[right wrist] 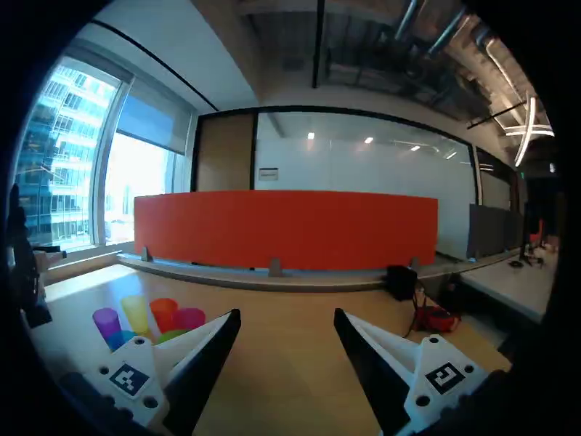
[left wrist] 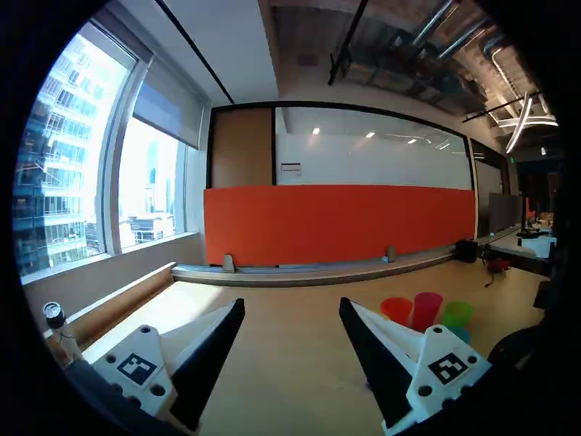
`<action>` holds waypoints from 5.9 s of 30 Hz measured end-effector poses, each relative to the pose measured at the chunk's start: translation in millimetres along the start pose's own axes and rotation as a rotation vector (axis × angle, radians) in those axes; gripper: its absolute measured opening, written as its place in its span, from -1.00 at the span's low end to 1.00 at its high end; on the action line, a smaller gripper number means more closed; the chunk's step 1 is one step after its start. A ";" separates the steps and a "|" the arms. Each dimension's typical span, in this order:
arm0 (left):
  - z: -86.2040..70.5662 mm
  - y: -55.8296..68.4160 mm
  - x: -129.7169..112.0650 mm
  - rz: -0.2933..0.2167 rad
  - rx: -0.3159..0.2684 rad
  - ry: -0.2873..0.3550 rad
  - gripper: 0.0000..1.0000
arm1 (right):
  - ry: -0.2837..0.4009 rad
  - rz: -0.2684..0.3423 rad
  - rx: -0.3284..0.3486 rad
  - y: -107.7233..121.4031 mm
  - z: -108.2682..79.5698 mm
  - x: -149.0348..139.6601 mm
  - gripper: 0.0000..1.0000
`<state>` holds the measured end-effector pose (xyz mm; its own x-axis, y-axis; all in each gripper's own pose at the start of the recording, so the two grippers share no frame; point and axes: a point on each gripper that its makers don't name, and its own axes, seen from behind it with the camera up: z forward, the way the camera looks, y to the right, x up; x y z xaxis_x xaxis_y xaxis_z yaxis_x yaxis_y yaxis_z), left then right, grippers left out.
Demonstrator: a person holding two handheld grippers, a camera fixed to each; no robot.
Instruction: Pour water
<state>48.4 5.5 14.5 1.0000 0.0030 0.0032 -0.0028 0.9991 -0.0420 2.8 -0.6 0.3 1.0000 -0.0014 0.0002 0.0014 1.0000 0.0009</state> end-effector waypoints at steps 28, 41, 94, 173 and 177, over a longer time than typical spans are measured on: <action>17.6 2.4 141.1 0.031 -0.111 0.024 0.93 | 0.020 -0.025 0.043 0.9 4.7 118.8 0.98; 21.8 18.3 139.9 0.009 -0.203 -0.012 0.93 | 0.010 -0.016 0.086 -2.3 4.0 120.1 0.98; -12.1 133.7 88.9 0.099 -0.706 -0.160 0.94 | -0.055 -0.057 0.490 -76.4 -6.0 122.8 0.98; 8.1 258.3 -139.8 0.447 -0.972 -0.606 0.94 | -0.171 -0.128 0.561 -87.5 19.0 50.2 0.99; 10.3 262.1 -145.4 0.447 -0.973 -0.614 0.94 | -0.172 -0.129 0.557 -85.4 19.8 49.5 0.99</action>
<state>-97.8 267.4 13.3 0.7437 0.6180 0.2548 -0.0782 0.4589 -0.8850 52.2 -86.1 20.0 0.9773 -0.1691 0.1274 0.0756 0.8408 0.5361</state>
